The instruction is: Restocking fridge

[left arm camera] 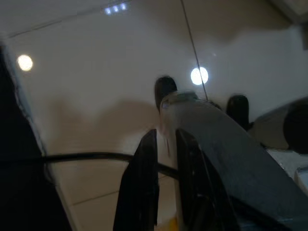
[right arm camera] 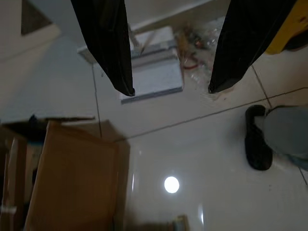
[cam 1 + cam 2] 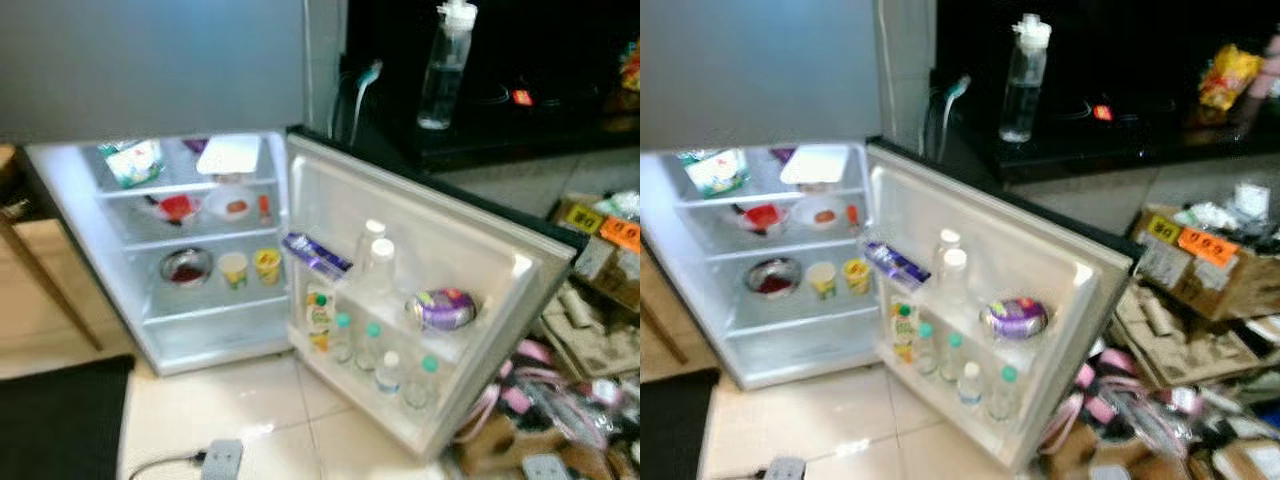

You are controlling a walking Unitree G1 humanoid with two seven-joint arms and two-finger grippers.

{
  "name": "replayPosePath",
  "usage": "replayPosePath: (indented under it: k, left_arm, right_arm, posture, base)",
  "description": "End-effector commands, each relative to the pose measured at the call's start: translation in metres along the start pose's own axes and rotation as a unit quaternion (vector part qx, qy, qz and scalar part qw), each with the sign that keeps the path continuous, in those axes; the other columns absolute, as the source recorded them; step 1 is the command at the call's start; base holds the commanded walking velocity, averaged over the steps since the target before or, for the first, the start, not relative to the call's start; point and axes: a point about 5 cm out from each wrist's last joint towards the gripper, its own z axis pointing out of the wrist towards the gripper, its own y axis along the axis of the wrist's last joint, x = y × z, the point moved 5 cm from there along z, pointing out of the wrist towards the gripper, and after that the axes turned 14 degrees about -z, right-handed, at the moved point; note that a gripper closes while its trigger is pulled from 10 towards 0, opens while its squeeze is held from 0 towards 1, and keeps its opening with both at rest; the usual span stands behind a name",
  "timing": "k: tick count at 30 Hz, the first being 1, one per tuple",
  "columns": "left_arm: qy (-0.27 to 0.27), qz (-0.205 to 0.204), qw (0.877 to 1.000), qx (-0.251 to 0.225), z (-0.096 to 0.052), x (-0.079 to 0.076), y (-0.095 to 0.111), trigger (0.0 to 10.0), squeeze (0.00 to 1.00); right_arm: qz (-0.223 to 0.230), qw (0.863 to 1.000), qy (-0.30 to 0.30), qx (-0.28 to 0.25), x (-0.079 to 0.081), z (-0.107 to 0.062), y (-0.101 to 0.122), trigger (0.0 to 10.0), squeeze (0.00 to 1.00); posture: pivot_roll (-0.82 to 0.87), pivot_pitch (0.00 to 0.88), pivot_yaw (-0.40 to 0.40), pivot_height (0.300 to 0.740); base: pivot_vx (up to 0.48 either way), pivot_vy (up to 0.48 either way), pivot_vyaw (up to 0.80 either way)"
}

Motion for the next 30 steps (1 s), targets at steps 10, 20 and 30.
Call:
replayPosePath:
  k: [10,20,30]
  left_arm:
    - [0.004,-0.002,0.999,0.051,-0.003,0.005,-0.027,10.0,0.0]
    - [0.011,-0.007,0.999,0.048,-0.004,0.008,-0.027,10.0,0.0]
    - [0.006,-0.011,0.999,0.051,-0.004,0.006,-0.029,10.0,0.0]
  right_arm:
    - [-0.001,1.0,0.009,0.004,0.003,0.0,-0.005,10.0,0.0]
    - [-0.003,1.0,0.005,0.002,0.001,0.0,-0.004,10.0,0.0]
    - [0.065,0.99,-0.114,-0.049,-0.061,-0.008,0.03,10.0,0.0]
  posture:
    - [-0.08,0.0,-0.049,0.74]
    - [-0.08,0.0,-0.047,0.74]
    - [-0.08,0.0,-0.043,0.74]
  base:
    - [0.0,-0.043,0.0]
    - [0.0,-0.325,0.0]
    - [0.0,0.0,0.0]
